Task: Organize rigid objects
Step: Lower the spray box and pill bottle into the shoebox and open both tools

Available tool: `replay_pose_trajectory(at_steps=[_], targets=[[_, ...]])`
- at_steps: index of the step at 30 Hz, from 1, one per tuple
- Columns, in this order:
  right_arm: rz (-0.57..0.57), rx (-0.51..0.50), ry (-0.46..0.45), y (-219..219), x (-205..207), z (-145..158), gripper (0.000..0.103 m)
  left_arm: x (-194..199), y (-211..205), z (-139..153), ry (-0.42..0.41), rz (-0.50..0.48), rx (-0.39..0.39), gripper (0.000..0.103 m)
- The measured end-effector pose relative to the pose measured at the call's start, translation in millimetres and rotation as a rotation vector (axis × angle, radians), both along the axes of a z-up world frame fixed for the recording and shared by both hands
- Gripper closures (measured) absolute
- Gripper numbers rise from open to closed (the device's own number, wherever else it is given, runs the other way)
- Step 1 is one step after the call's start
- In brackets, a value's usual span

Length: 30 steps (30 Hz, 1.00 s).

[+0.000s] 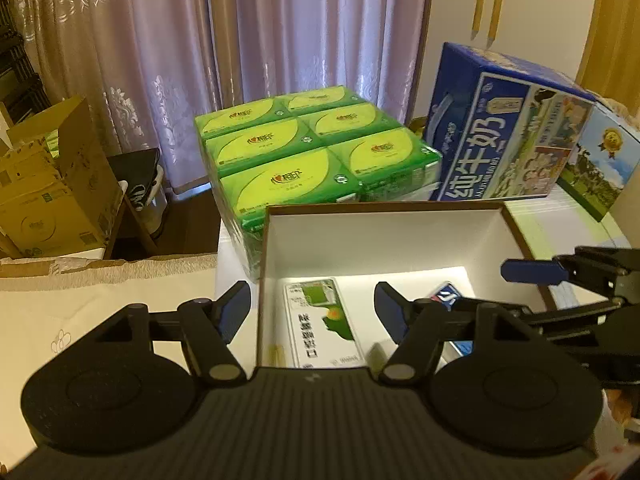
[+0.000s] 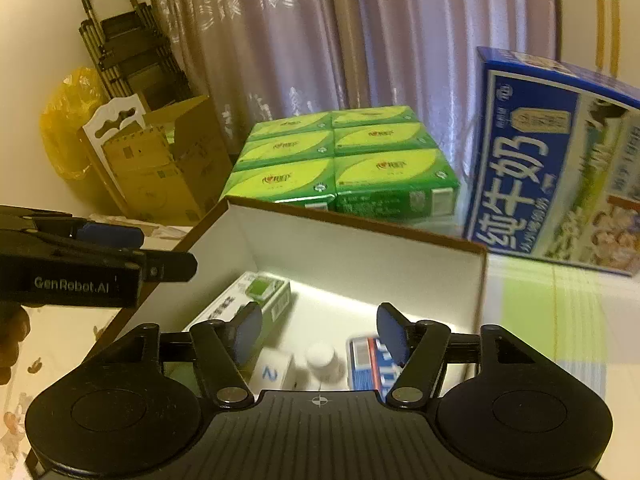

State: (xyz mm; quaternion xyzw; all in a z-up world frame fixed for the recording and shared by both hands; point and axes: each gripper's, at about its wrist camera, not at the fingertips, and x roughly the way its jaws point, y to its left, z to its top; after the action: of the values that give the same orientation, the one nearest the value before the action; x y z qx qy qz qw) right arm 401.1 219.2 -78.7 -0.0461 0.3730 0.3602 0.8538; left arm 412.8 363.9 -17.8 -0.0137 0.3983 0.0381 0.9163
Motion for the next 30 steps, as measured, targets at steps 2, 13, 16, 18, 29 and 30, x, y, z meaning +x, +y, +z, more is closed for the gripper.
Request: replay_pose_trajectory(at_steps=[2,13,16,18,29,30], targets=[[-0.002,0.007,0.004,-9,-10,4,0.037,-10,-6,5,-0.008,0.003,0.002,0.031],[0.000,0.015,0.028,-63,-74,23,0.031,-80,-46,28,-0.029,0.014,0.014,0.026],[-0.008,0.019,0.023,-77,-90,27,0.031,-100,-60,31,-0.039,0.008,0.026,0.026],[-0.016,0.030,0.025,-86,-99,30,0.031,-114,-70,35,-0.047,0.002,0.030,0.026],[-0.041,0.052,0.042,-147,-147,48,0.031,-193,-120,53,-0.082,0.042,-0.034,0.027],[-0.041,0.052,0.046,-154,-151,49,0.031,-198,-125,53,-0.079,0.043,-0.039,0.027]])
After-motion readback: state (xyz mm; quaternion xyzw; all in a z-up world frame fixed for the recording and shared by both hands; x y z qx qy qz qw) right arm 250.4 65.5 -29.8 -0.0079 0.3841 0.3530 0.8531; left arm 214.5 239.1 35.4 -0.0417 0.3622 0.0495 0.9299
